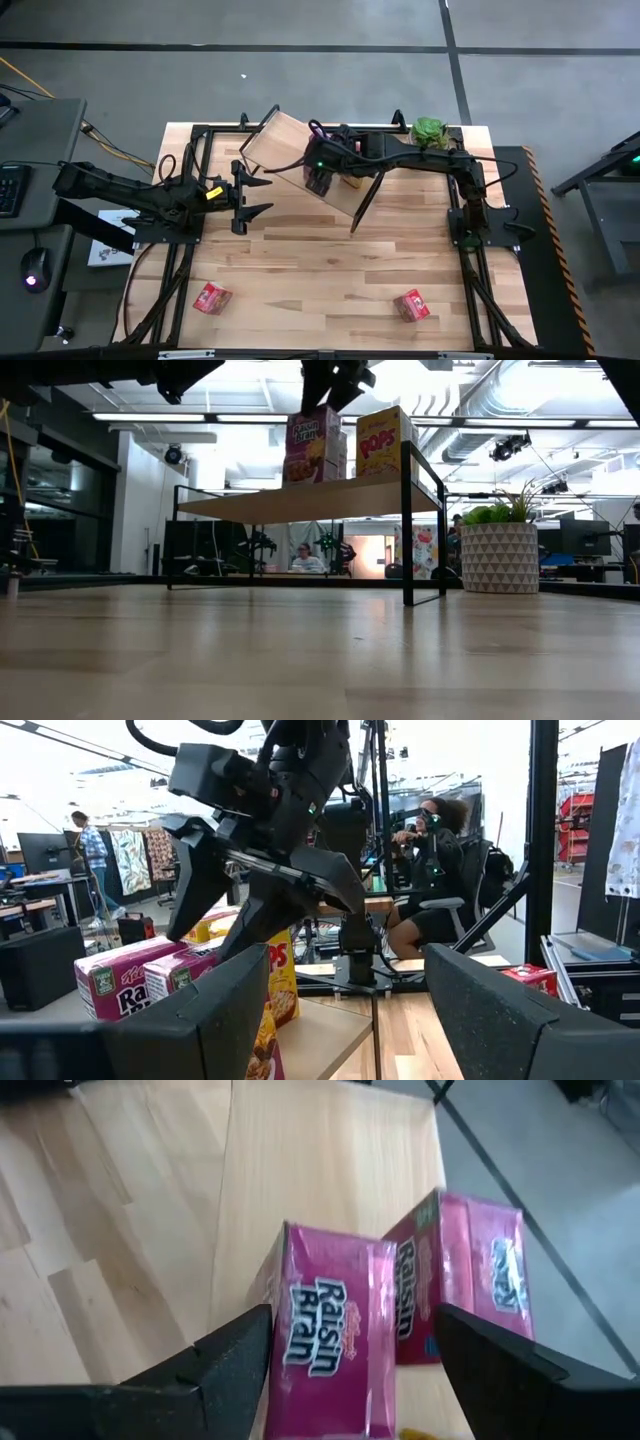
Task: Stack cereal on shelf
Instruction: Put the purple cereal box aligned with the other purple cereal box on the shelf
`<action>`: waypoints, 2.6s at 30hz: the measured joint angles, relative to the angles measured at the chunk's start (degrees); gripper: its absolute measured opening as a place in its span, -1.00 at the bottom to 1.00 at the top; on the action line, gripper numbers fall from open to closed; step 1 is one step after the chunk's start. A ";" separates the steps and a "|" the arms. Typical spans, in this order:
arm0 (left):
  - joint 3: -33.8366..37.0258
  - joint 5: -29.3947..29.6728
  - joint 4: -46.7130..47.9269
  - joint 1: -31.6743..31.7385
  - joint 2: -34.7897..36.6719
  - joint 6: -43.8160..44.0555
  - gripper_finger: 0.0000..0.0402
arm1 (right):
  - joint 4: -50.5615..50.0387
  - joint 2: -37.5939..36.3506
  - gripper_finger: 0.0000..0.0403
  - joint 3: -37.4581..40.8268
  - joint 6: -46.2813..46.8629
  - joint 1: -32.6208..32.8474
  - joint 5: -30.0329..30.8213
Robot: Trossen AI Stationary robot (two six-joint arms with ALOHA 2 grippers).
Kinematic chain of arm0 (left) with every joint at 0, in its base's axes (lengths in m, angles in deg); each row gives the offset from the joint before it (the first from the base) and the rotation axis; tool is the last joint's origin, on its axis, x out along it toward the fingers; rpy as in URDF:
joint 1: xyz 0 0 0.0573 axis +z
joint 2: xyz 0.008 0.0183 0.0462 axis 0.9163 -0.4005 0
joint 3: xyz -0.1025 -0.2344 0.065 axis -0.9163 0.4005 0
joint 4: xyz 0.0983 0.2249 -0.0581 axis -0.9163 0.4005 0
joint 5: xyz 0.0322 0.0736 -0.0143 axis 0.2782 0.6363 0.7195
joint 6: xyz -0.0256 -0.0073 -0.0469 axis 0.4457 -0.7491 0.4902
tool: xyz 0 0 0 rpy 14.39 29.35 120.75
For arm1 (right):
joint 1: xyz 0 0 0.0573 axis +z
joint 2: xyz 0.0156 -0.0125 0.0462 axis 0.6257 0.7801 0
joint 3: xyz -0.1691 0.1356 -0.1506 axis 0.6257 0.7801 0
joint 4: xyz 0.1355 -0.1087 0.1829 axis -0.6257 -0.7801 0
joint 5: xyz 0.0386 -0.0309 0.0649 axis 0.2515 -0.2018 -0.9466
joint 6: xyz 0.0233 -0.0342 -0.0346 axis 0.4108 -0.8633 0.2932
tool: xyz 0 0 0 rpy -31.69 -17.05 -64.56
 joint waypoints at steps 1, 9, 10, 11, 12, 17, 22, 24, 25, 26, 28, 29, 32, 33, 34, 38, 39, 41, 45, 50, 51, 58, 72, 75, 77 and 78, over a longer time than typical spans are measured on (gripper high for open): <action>0.00 0.00 0.00 0.00 0.00 0.01 0.29 | 0.65 0.00 0.34 0.00 -0.59 0.00 0.01; 0.00 0.00 0.24 0.00 0.00 0.02 0.29 | 5.49 -0.19 0.34 0.00 -6.27 0.02 0.12; 0.00 0.00 0.40 0.00 0.01 0.02 0.29 | 5.68 -0.30 0.34 0.00 -7.22 0.10 0.14; 0.00 0.00 0.59 0.01 0.01 0.01 0.29 | 5.53 -0.59 0.34 0.00 -8.15 0.33 0.06; 0.00 0.00 0.68 -0.01 0.00 0.02 0.29 | 5.34 -0.83 0.34 0.02 -9.13 0.61 0.07; 0.00 0.00 1.02 0.01 0.00 0.02 0.29 | 3.36 -3.30 0.34 0.02 -10.51 3.78 2.48; 0.00 0.00 1.31 -0.01 0.00 0.04 0.29 | -2.47 -6.06 0.34 0.00 -6.96 8.34 6.58; 0.00 0.00 1.36 -0.01 0.00 0.24 0.29 | -5.53 -6.47 0.32 0.00 -4.53 10.46 8.76; 0.00 0.00 1.36 -0.01 0.00 0.42 0.29 | -7.29 -6.58 0.29 0.00 -3.13 11.53 9.78; 0.00 0.02 1.36 0.01 0.00 0.44 0.29 | -8.96 -6.60 0.26 0.02 -1.83 12.52 10.61; 0.00 0.00 1.38 -0.01 0.01 0.44 0.29 | -9.94 -6.83 0.17 1.25 0.56 14.50 12.53; 0.00 0.00 1.38 0.00 0.00 0.44 0.29 | -10.42 -6.85 0.11 2.17 1.49 15.41 13.43; 0.00 0.01 1.38 0.00 0.00 0.44 0.29 | -10.37 -6.84 -0.12 6.25 2.81 17.42 15.14; 0.00 0.02 1.36 -0.01 0.00 0.44 0.29 | -10.02 -6.86 -0.21 7.93 3.19 17.79 15.24; 0.00 0.01 1.36 0.00 0.01 0.44 0.29 | -9.71 -6.86 -0.31 9.77 3.45 18.00 15.18; 0.00 0.02 1.33 0.01 0.00 0.44 0.29 | -6.84 -6.86 -0.75 17.54 4.23 17.28 15.02; 0.00 0.02 1.33 0.00 0.01 0.44 0.29 | -5.29 -7.10 -0.86 19.58 4.29 16.75 14.92; 0.00 0.01 1.32 -0.01 0.00 0.45 0.29 | -0.52 -8.10 -0.96 23.74 3.44 15.33 13.85; 0.00 0.02 1.29 -0.01 0.00 0.44 0.29 | 13.59 -12.28 -0.89 31.96 -0.38 12.52 9.16; 0.00 0.02 1.29 0.01 0.00 0.36 0.29 | 26.91 -15.92 -0.98 39.77 -3.41 9.95 9.83; 0.00 0.02 1.27 0.00 0.02 0.04 0.29 | 28.82 -16.18 -0.97 40.74 -3.75 9.48 9.96; 0.00 0.02 1.23 0.00 0.01 0.00 0.29 | 34.72 -16.09 -0.99 42.38 -4.79 7.42 9.72; 0.00 0.26 1.29 -0.01 0.00 -0.07 0.29 | 39.92 -16.06 -1.00 42.34 -4.28 6.71 10.81; 0.00 0.26 1.30 -0.01 0.00 -0.05 0.29 | 39.13 -16.28 -1.00 42.34 -4.39 6.94 10.44; 0.00 0.26 1.32 0.01 0.01 -0.05 0.29 | 37.50 -17.25 -1.00 42.34 -4.47 7.53 10.35; 0.00 0.30 1.38 0.00 0.00 -0.05 0.29 | 36.41 -18.07 -1.00 42.34 -4.62 7.96 10.34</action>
